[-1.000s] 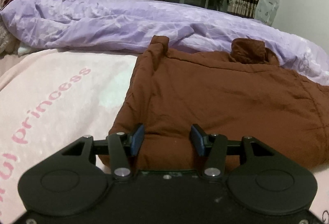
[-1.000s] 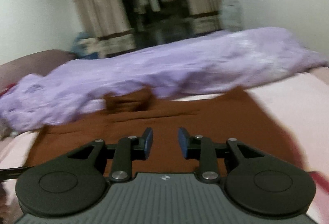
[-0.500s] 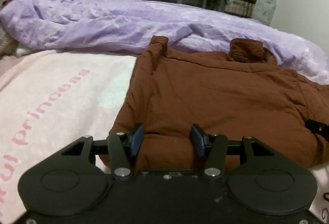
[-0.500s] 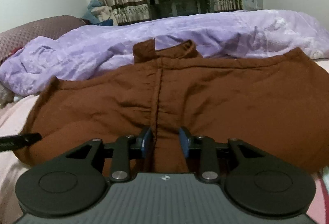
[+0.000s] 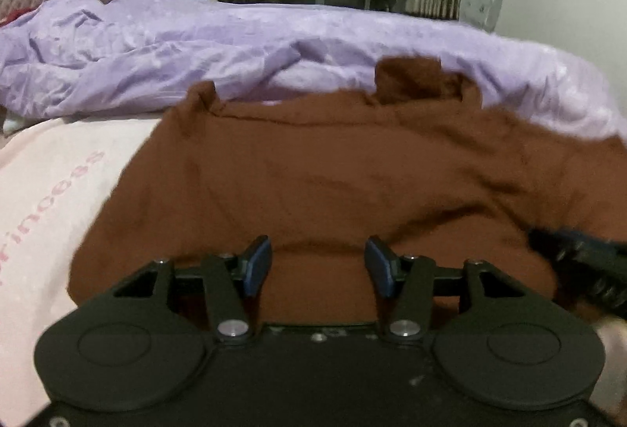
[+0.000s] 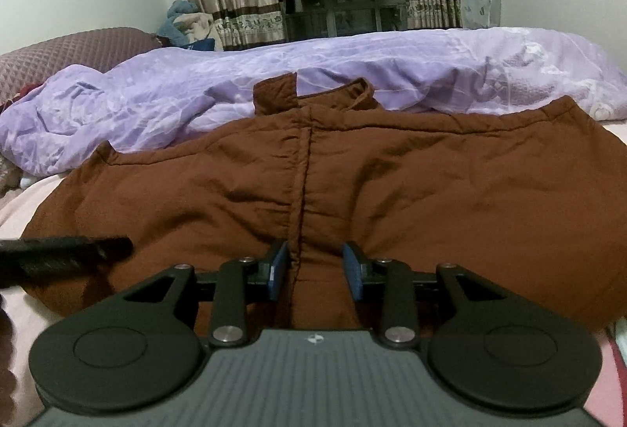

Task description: Fold large clothes

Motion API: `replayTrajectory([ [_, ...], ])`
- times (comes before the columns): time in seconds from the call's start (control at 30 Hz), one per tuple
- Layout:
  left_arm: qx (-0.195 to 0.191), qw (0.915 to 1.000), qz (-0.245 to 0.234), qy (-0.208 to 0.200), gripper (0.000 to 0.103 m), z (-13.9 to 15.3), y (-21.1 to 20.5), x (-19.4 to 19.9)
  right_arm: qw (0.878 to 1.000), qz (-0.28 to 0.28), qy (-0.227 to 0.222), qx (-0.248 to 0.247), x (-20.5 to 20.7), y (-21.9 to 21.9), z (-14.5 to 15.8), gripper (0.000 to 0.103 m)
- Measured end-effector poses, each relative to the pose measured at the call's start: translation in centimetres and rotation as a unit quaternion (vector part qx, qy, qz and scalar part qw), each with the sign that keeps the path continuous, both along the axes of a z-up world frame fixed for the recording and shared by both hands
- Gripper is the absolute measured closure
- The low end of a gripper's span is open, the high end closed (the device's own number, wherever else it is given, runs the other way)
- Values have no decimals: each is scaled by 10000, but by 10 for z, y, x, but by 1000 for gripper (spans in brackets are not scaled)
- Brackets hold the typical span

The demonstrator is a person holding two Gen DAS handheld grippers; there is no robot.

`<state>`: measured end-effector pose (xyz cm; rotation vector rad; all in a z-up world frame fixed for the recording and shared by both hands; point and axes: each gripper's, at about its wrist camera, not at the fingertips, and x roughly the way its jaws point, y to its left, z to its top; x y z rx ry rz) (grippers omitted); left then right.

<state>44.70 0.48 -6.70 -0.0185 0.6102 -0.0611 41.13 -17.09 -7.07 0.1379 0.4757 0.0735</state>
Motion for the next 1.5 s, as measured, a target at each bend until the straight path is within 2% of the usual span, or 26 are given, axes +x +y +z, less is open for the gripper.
replayTrajectory([
  [0.1,0,10000,-13,-18,46,-5,3,1,10000,2,-12,4,0,0,-1,63],
  [0.23,-162,9998,43,94,48,4,7,6,10000,-19,-1,-5,0,2,2,63],
  [0.3,-241,9997,36,45,48,14,6,7,10000,28,9,-61,1,3,11,63],
  [0.4,-398,9991,-57,-123,48,29,3,15,9997,73,-196,156,5,-1,27,63],
  [0.53,-311,9993,-120,-188,48,39,-10,36,9991,-100,-303,275,31,-6,44,63],
  [0.67,-191,9997,-93,115,47,27,-22,63,9991,-278,48,324,62,-12,33,63],
  [0.77,-85,9995,-22,294,44,10,-25,74,9986,-273,197,413,71,-17,19,63],
  [1.0,-93,9996,-24,268,43,8,-23,73,9990,-263,117,347,68,-14,12,63],
  [1.1,-232,9995,87,172,45,18,-14,56,9978,-305,55,581,55,-16,20,62],
  [1.17,-314,9993,194,57,45,23,-4,37,9981,-285,-120,541,39,-14,26,59],
  [1.27,-642,9963,570,-42,43,27,24,1,9983,-255,-350,394,15,-7,29,48],
  [1.3,-826,9937,750,-43,42,27,34,-10,9983,-212,-356,408,10,-6,28,47],
  [1.43,-1783,9751,1296,-228,37,24,74,-50,9987,-119,-87,494,5,-2,18,46],
  [1.5,-1997,9670,1565,-241,36,21,86,-62,9987,-165,15,481,6,-3,11,43],
])
